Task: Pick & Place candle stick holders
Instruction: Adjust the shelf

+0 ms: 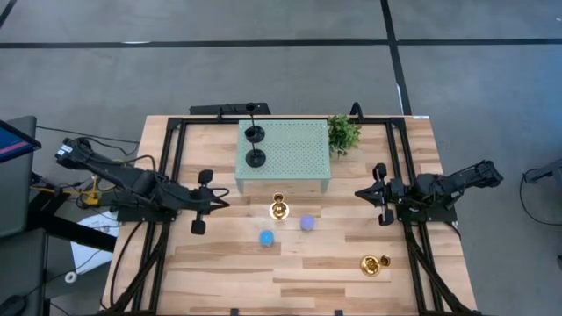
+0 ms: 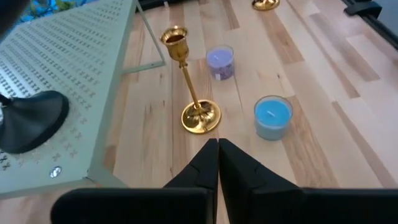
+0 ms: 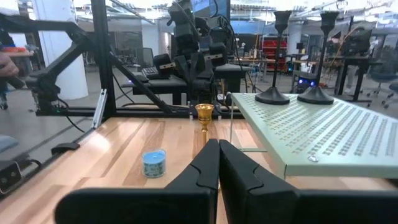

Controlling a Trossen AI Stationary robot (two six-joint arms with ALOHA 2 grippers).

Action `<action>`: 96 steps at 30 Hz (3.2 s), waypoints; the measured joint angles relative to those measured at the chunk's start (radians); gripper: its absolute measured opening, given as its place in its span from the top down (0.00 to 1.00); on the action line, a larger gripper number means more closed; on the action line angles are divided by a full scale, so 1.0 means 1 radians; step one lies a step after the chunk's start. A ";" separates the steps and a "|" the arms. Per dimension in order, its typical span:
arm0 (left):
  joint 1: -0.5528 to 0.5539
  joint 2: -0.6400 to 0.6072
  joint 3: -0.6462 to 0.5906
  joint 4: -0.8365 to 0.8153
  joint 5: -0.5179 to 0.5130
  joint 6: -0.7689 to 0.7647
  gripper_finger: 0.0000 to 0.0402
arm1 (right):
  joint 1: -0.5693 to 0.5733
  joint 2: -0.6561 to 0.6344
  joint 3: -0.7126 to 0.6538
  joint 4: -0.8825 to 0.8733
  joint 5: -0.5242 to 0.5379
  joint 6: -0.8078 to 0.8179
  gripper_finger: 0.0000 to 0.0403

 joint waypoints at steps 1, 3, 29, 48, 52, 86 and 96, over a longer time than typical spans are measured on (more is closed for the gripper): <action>0.000 0.006 0.000 0.001 0.000 0.000 0.97 | 0.000 0.000 0.000 0.000 0.000 -0.018 1.00; 0.000 0.017 0.000 0.006 0.000 -0.002 0.97 | 0.000 0.000 0.000 0.001 0.000 -0.047 1.00; 0.000 0.043 0.000 0.282 -0.151 0.055 0.97 | 0.014 0.000 0.000 0.000 0.000 0.067 1.00; 0.000 0.040 0.000 0.350 -0.158 0.098 0.97 | -0.012 0.238 0.066 0.010 0.000 0.130 1.00; 0.000 0.040 0.000 0.350 -0.189 0.102 0.97 | -0.014 0.379 0.128 0.012 0.000 0.138 1.00; 0.000 0.040 0.000 0.348 -0.206 0.112 0.97 | -0.193 1.438 0.538 0.411 -0.178 0.024 1.00; 0.000 0.040 0.000 0.348 -0.206 0.102 0.97 | -0.165 1.432 0.608 0.266 -0.240 0.135 1.00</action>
